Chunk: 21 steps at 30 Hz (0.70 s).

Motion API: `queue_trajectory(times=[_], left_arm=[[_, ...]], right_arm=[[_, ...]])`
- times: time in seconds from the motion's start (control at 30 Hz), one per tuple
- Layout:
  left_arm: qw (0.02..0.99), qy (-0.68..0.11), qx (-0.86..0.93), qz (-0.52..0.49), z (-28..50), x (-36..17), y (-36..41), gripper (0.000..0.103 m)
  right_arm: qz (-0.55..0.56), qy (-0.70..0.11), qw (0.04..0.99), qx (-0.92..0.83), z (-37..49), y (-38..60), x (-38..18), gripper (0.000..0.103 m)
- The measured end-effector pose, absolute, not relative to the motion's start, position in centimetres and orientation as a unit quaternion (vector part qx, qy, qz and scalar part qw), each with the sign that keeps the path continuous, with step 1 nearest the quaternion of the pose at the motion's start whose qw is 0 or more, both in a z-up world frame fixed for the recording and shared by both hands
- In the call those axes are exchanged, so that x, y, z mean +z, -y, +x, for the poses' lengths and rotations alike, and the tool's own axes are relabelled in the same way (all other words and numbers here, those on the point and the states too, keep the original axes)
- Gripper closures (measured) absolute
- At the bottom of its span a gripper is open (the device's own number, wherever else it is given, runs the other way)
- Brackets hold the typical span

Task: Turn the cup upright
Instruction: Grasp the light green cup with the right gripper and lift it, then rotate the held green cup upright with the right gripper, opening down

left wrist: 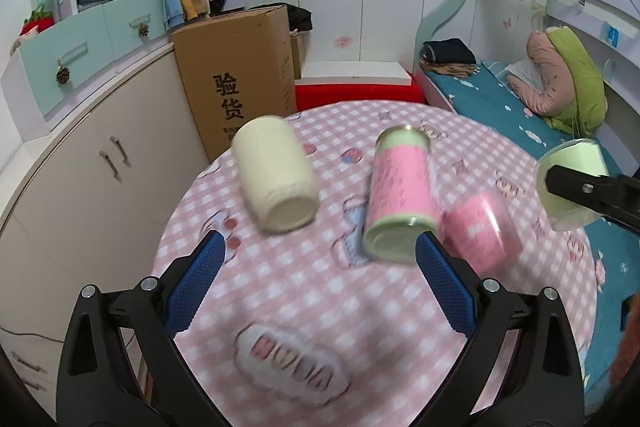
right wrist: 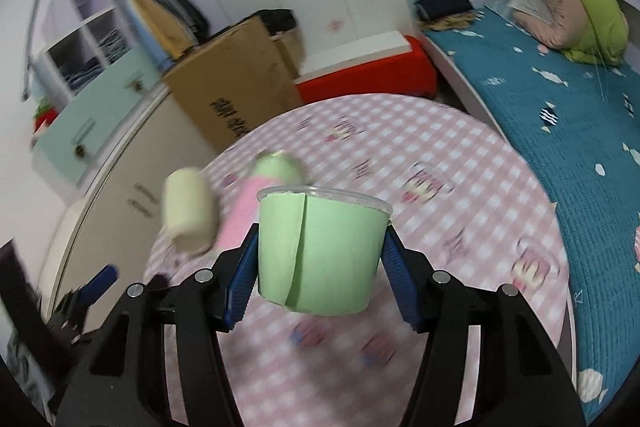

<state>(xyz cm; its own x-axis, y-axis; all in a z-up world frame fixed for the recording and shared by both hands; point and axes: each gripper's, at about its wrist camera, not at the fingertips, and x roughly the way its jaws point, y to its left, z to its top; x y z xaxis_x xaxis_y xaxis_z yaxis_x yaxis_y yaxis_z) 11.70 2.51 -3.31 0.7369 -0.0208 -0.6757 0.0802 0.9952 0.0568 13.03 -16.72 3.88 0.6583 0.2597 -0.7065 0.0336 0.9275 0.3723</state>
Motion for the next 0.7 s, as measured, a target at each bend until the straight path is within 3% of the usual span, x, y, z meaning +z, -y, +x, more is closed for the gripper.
queue_trajectory(times=[0.6,0.63,0.7], left_arm=[[0.912,-0.41,0.002,0.031,6.7,-7.9,-13.1,0.007],[0.911,-0.411,0.002,0.029,6.7,-8.0,-13.3,0.007],[0.911,-0.413,-0.002,0.026,6.7,-8.3,-13.4,0.007]], right_arm=[[0.132,-0.507,0.847,0.088,9.2,4.2,-3.1,0.046],[0.125,-0.51,0.846,0.089,9.5,3.9,-3.3,0.044],[0.121,-0.514,0.844,0.089,9.7,3.6,-3.6,0.022]])
